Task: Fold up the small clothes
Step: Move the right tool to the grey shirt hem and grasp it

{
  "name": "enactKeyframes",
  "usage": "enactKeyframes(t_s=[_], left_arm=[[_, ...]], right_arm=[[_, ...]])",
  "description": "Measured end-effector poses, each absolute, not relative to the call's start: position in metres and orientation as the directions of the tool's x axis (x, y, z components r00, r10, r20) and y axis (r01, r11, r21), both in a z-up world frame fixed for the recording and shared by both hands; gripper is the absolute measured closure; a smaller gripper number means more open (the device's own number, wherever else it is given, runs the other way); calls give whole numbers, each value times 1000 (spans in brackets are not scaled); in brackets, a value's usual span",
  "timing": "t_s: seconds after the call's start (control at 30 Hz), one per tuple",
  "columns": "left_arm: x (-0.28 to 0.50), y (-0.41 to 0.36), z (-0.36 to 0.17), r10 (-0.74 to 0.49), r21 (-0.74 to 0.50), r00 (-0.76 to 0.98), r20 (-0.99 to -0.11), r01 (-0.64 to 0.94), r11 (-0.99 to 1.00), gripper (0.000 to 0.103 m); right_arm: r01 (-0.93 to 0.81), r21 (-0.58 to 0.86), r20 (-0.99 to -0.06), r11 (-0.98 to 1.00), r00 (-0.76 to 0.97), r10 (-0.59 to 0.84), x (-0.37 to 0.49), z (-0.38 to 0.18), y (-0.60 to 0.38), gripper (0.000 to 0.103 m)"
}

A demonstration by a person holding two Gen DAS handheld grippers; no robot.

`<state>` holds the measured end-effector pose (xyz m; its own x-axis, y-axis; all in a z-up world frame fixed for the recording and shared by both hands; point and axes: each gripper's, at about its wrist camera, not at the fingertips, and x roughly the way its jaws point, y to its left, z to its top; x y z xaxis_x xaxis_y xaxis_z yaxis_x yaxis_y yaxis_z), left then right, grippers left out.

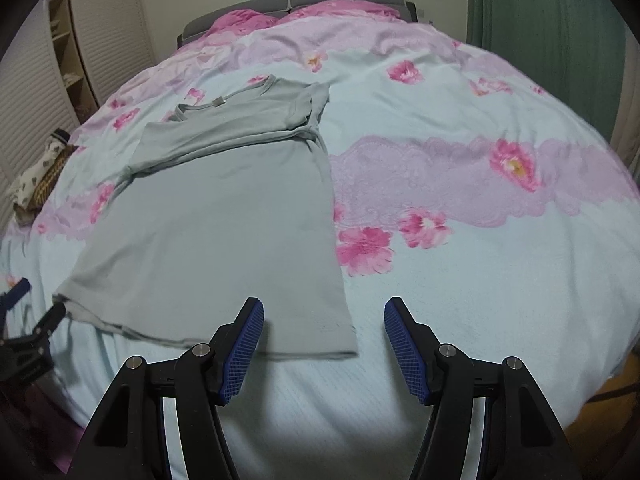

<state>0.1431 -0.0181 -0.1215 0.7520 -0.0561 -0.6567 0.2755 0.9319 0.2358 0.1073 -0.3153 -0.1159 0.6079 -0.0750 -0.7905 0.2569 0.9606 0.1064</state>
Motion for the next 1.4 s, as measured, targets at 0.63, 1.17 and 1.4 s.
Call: enactKeyframes(t_s=[0.63,1.17,1.4], left_arm=[[135,-20,-122,-87,192,726,-683,293,937,2],[127,-16,-123,-73,178,748,-660,250,952,5],[124,-30,-132,-39,248,744,-667,272,930,18]], right_arm=[[226,31,-775,974,620,-119,90,-104,-319,94],[242,39,-733,970,667,-137,75,-94,-313,59],[201,-28,-729,979,666,-157,67,-102,-290,59]])
